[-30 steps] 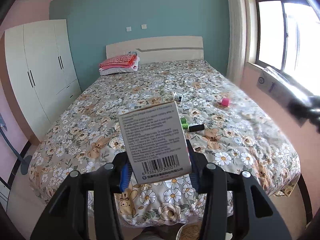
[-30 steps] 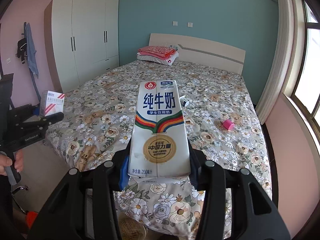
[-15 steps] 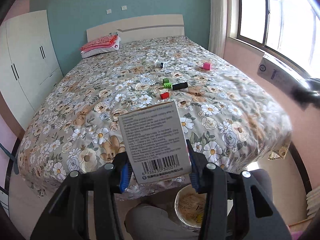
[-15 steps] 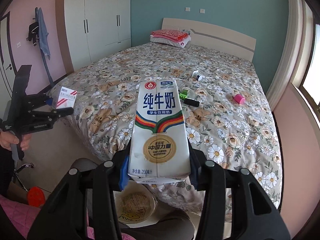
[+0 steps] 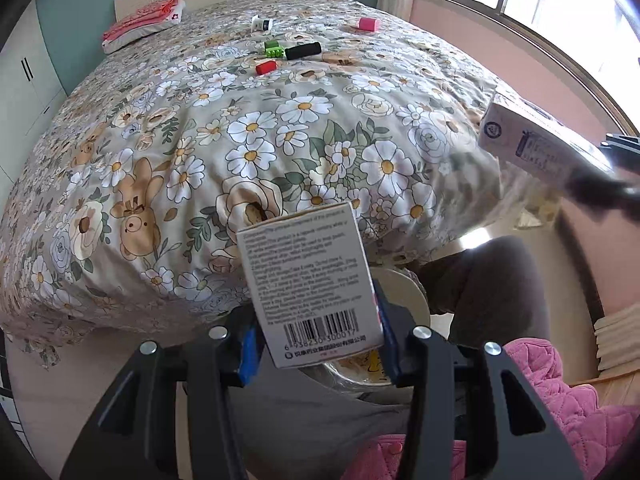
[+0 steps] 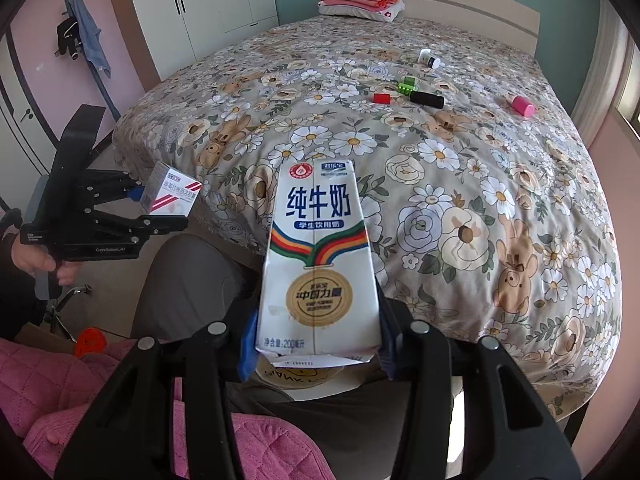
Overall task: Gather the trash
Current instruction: 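Carry the white box and milk carton with both tools over the trash bin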
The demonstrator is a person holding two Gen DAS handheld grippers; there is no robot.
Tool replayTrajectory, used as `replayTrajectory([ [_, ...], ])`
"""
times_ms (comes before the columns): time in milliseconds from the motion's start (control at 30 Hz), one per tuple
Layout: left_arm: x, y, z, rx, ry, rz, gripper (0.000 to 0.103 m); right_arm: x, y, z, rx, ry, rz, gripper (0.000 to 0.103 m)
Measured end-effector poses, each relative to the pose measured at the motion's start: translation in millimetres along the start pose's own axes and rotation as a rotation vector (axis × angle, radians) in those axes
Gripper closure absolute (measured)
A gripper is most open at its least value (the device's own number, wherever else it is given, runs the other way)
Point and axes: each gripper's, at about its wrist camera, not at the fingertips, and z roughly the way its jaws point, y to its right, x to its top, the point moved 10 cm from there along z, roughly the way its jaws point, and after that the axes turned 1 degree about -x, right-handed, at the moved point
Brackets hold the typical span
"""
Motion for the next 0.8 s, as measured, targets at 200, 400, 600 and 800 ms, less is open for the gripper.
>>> replayTrajectory([
  [200,-37,20,56,-0.055,-0.137,0.021,0.054,-44,-2,56,0.047,-0.131,0.025,0.055],
  [400,-70,30,112,-0.093,-0.262,0.004,0.054,-89,-4,112,0.073,-0.27,0.046,0.055],
  [600,-90,32,164,-0.087,-0.342,-0.022,0.054,-121,-3,168,0.065,-0.37,0.066,0.055],
  [800,-103,37,209,-0.104,-0.409,-0.071,0.054,-147,-8,222,0.076,-0.458,0.104,0.055],
])
